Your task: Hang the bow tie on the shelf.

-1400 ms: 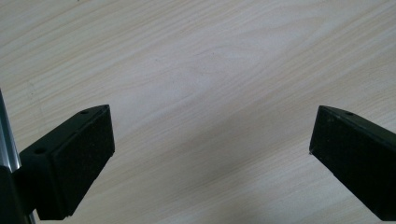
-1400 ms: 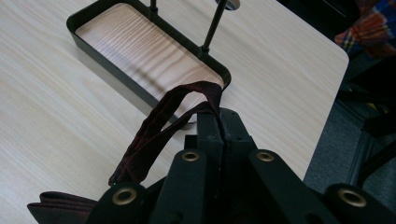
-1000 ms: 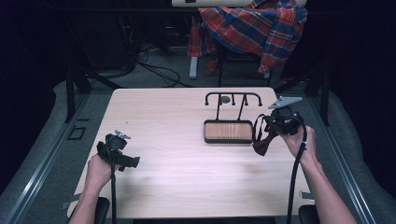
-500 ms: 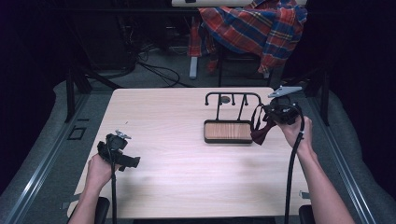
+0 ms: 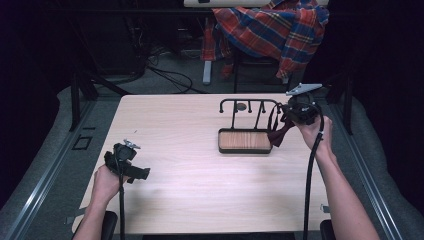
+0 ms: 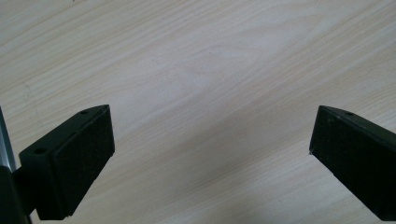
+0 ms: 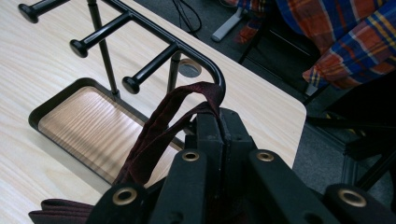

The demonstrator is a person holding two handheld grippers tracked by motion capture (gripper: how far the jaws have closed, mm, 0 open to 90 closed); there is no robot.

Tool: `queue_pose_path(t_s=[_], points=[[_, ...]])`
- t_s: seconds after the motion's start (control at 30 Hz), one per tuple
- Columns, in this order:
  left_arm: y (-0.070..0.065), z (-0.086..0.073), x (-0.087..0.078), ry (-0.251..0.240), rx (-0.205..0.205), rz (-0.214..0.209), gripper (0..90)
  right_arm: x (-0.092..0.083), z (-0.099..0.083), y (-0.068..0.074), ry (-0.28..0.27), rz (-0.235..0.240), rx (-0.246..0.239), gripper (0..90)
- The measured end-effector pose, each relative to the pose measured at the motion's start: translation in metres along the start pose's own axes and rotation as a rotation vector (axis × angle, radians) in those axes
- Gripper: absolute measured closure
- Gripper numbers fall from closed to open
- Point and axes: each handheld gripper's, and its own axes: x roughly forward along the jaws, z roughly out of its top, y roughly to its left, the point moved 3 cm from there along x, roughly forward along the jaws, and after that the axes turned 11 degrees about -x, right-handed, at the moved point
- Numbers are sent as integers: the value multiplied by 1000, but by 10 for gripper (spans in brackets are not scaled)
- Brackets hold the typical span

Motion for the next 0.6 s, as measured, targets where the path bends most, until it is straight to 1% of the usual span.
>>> queue_pose_path(t_s=[0.13, 0.3, 0.37, 0.5, 0.6], points=[[0, 0, 0, 5, 6, -2, 1, 6, 1, -2, 0, -5, 5, 887], [0, 0, 0, 2, 1, -2, 1, 13, -1, -5, 5, -6, 21, 887], [0, 0, 0, 5, 8, -2, 1, 15, -3, -8, 11, 0, 21, 887], [-1, 0, 0, 5, 9, -2, 1, 22, -6, -10, -7, 13, 57, 887], [0, 0, 0, 5, 6, -2, 1, 25, -8, -12, 0, 23, 67, 886]])
